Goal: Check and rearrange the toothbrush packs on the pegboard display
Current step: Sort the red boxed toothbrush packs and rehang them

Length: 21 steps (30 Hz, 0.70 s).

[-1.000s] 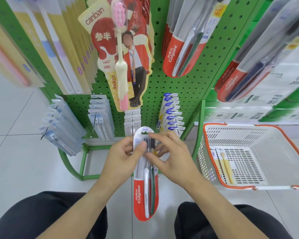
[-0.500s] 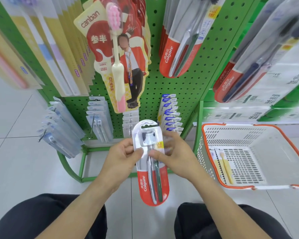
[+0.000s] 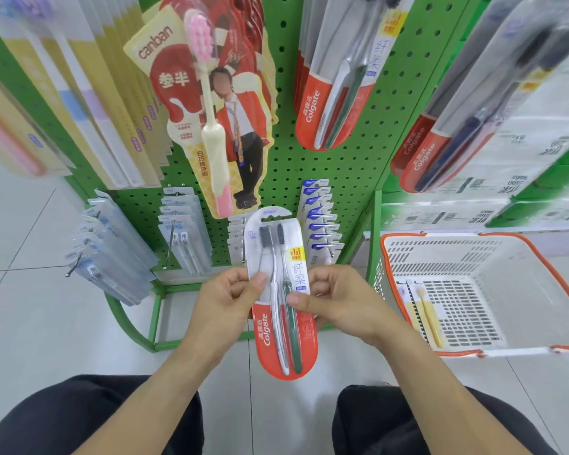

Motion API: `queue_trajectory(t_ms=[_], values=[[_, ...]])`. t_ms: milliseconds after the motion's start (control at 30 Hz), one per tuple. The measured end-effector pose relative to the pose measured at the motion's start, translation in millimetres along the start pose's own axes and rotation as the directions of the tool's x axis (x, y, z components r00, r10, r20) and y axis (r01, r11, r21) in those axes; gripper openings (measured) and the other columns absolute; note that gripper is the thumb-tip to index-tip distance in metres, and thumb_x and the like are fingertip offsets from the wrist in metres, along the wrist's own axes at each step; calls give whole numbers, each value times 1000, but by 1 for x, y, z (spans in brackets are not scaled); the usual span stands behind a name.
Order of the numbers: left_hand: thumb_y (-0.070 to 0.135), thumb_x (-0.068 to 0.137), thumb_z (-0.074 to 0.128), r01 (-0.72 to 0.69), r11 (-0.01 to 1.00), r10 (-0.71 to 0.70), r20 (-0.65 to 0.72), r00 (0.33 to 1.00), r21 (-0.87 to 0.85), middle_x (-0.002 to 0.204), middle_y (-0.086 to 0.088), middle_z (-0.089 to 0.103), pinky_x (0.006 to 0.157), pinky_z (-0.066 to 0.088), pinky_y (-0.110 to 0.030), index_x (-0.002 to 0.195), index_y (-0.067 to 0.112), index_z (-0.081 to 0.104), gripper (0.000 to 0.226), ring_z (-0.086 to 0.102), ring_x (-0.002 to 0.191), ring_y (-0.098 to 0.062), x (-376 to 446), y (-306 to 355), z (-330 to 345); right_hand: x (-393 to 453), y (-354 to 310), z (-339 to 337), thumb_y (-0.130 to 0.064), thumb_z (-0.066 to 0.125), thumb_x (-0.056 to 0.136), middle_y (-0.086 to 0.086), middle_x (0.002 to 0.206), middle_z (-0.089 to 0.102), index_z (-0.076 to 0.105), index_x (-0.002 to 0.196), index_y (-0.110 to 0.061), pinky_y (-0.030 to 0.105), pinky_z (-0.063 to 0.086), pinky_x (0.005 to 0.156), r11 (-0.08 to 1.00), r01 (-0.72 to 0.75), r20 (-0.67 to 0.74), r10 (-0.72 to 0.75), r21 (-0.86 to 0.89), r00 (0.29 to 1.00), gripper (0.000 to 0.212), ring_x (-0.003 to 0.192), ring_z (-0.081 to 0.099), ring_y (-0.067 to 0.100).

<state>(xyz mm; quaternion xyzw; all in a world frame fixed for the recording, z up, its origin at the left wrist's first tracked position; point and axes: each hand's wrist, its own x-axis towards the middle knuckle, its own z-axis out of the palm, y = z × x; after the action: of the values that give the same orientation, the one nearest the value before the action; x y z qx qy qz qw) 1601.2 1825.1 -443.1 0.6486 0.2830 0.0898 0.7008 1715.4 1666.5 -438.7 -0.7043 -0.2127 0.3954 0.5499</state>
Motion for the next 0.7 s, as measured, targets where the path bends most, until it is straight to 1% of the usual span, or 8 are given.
queue_trajectory(t_ms=[100,167,233,333,400,533,633,700], values=[[21,98,59,66,998,-65,97,993,-3,86,-14,78,64,60,-29,110,1,64,23,74,71,-24,-1,3,-1,-1,0,1,-15,77,86,27,90,74,69,97,5,44,59,66,998,62,-95,-58,30,994,25,73,70,34],[20,99,58,80,997,-80,134,988,5,87,-15,78,65,61,-31,110,1,63,23,73,71,-25,-3,2,0,0,-3,0,-13,74,88,30,95,72,68,101,5,42,59,65,994,76,-123,-66,75,990,23,74,70,32],[20,98,59,50,998,-53,101,993,32,85,-13,78,67,61,-34,109,4,65,21,74,72,-25,-3,0,0,-1,-4,-2,-12,71,92,28,103,72,66,112,2,42,61,68,995,35,-52,-30,90,998,24,82,72,36],[21,97,61,34,999,-36,49,998,40,84,-12,78,72,60,-40,106,7,67,18,74,73,-26,-2,-4,0,-4,-4,-7,-3,65,95,26,111,70,63,125,-6,44,63,72,999,-53,124,51,12,991,29,97,71,43],[19,97,61,72,997,-73,82,994,19,87,-13,78,73,61,-39,107,8,67,17,74,74,-26,0,-3,-1,-4,-3,-7,1,64,96,27,110,70,65,124,-7,44,63,71,999,-50,110,51,-13,993,29,94,72,41],[15,97,59,145,989,-147,221,964,22,94,-19,77,70,62,-33,112,2,65,21,75,80,-31,0,-2,-5,-3,-5,-7,-1,63,96,25,107,70,64,122,-4,46,63,71,1000,-17,-18,18,17,1000,26,84,74,28],[14,97,59,144,989,-145,203,968,19,93,-20,77,74,62,-36,113,-2,64,23,75,83,-36,-1,-6,-5,-6,-6,-10,-7,73,91,22,114,69,63,125,-12,41,63,72,997,-71,91,71,-3,993,37,94,74,33],[13,98,58,132,991,-133,186,973,17,94,-18,77,76,62,-39,114,-1,64,22,75,85,-36,0,-8,-4,-8,-5,-8,-6,79,85,21,112,69,63,124,-14,37,62,68,994,-91,128,98,-54,987,42,92,74,32]])
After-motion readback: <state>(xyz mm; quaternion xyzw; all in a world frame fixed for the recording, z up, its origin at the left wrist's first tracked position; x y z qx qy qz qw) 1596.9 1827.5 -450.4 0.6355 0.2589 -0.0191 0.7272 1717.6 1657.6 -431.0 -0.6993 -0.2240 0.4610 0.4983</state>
